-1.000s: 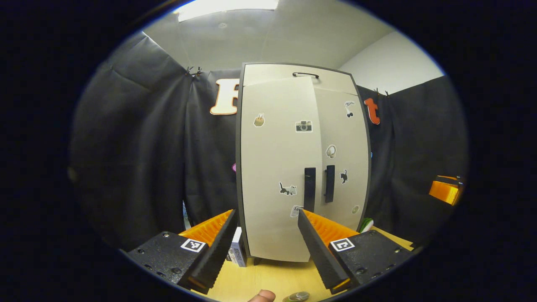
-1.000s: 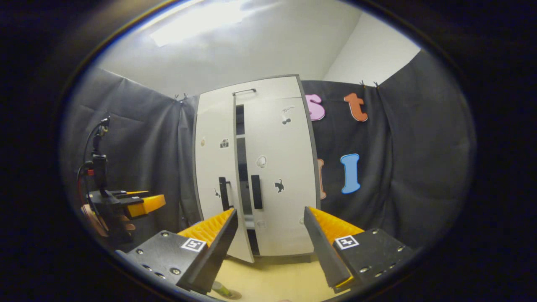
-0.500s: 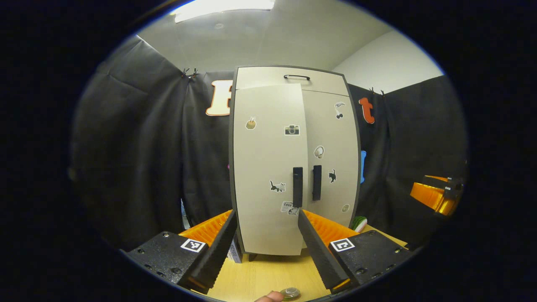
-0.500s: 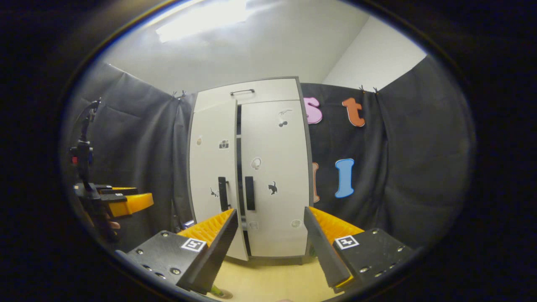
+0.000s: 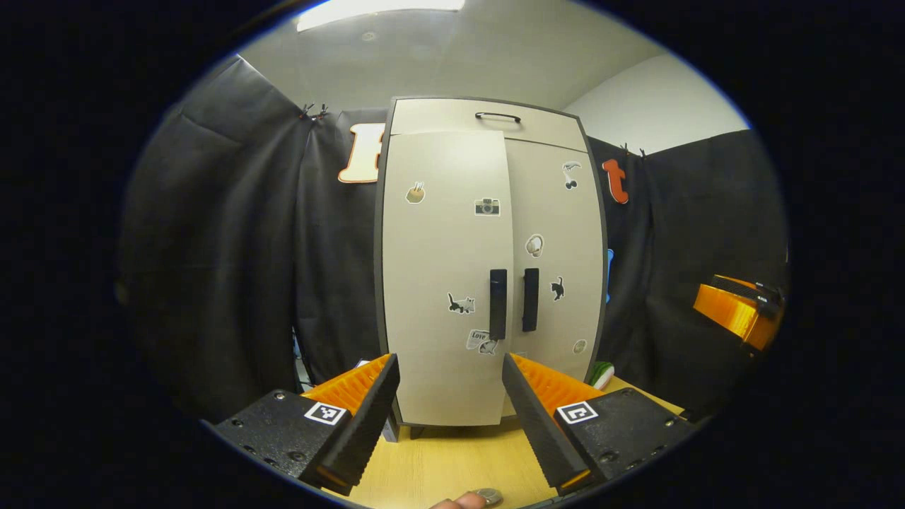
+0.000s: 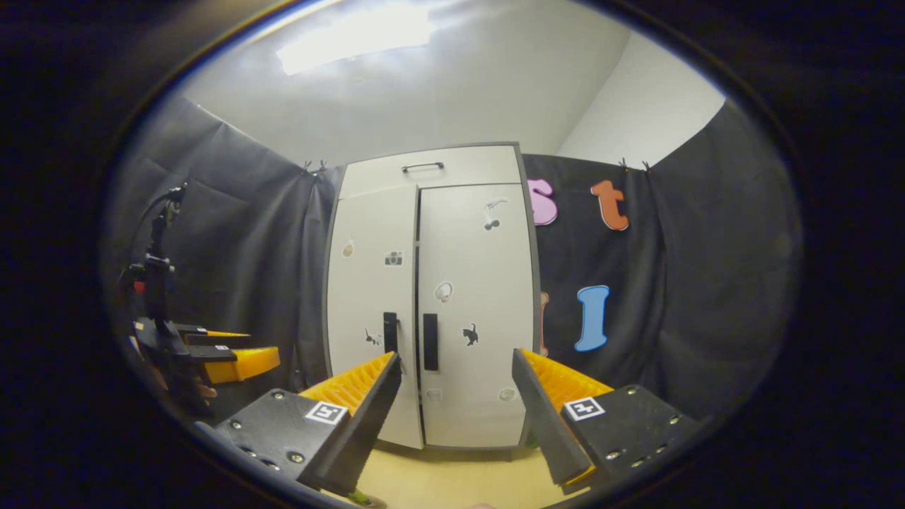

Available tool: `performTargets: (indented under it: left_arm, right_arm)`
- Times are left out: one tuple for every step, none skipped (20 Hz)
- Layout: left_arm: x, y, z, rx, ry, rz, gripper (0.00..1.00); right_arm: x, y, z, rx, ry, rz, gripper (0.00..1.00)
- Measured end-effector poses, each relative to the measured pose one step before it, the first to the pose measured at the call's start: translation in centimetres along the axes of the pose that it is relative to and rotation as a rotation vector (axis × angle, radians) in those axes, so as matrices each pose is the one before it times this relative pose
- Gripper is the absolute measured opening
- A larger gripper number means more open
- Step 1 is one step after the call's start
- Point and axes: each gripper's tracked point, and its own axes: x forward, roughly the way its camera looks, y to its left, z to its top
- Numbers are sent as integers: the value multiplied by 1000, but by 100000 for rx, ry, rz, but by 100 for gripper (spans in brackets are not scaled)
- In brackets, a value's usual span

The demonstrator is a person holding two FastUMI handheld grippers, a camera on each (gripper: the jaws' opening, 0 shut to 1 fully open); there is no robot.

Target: Grasp the bottle in the cabinet with the left hand and place it on the coaster, then close the right door with the right hand and the left door with the left hand.

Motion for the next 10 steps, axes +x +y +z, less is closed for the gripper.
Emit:
performTargets:
  left_arm:
    - [422, -75, 121, 500, -776, -523, 93]
    - [264, 111, 98, 787, -422, 96, 93]
    - [215, 19, 4, 531, -231, -42, 93]
    - [177, -83, 25, 22, 47, -133, 93]
    - [106, -3, 12, -292, -7, -69, 93]
    - [151, -110, 134, -276, -294, -328, 93]
    - [138, -17, 12, -114, -17, 122, 93]
    - [214, 61, 126, -23, -453, 130, 93]
    - [185, -124, 41, -87, -626, -490, 93]
    - [291, -89, -68, 360, -165, -419, 93]
  right_arm:
    - [296, -149, -129, -139, 83, -257, 96]
    - [178, -228, -106, -613, 140, -723, 93]
    - [235, -219, -178, -884, 326, -567, 96]
    - [164, -210, -152, -1037, 295, -655, 96]
    - [253, -136, -148, -762, 439, -344, 96]
    - [225, -101, -196, -302, 647, -675, 93]
    - [116, -274, -246, -221, 555, -507, 96]
    - [24, -101, -114, -170, 463, -320, 93]
    - [-5, -74, -129, -195, 336, -275, 93]
    - [63, -208, 24, -225, 239, -505, 93]
